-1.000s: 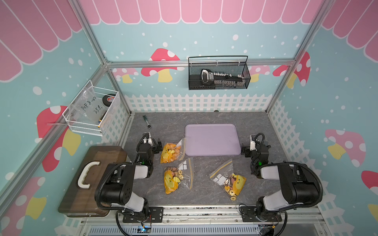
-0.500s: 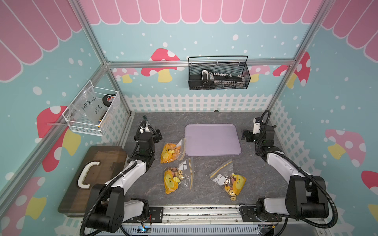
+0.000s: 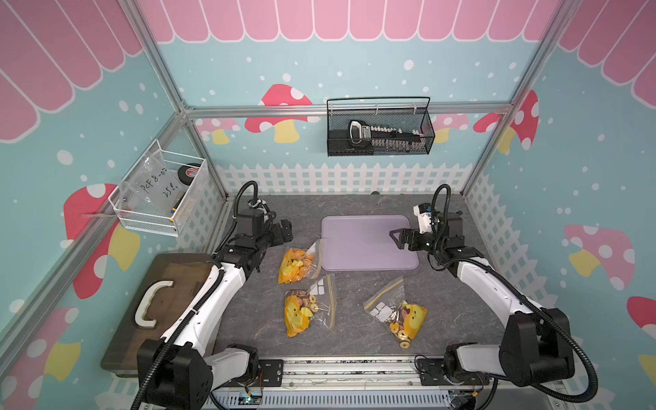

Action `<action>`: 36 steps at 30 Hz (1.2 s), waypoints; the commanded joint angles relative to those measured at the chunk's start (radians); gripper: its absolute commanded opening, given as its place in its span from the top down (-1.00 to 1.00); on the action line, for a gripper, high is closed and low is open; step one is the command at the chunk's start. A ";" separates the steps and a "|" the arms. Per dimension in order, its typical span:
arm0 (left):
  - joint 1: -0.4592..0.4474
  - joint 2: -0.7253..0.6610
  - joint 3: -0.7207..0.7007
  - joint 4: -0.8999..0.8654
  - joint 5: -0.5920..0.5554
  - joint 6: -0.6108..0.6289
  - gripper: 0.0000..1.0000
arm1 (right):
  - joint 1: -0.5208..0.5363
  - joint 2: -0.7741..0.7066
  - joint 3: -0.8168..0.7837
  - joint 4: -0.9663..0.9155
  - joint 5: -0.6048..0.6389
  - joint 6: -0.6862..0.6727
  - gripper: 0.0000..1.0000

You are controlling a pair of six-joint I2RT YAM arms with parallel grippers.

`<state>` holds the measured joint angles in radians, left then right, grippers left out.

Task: Pour cookies out of the ziploc bag
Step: Pick up the ziploc bag from the center of the board.

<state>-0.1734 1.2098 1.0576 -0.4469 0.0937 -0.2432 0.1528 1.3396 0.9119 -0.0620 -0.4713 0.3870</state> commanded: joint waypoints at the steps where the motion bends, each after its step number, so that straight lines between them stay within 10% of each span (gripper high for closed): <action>1: -0.052 -0.040 0.012 -0.195 0.110 0.250 -0.98 | 0.013 0.036 0.038 -0.016 -0.122 0.062 -0.97; 11: -0.119 -0.061 -0.007 -0.377 0.101 0.529 -0.85 | 0.072 0.062 0.009 -0.004 -0.187 0.065 -0.97; 36: -0.221 0.254 0.084 -0.251 -0.086 0.171 -0.55 | 0.137 0.092 -0.010 -0.035 -0.104 0.033 -0.97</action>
<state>-0.3893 1.4387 1.1019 -0.7261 0.0669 -0.0425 0.2787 1.4143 0.9089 -0.0898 -0.5831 0.4347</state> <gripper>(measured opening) 0.771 0.986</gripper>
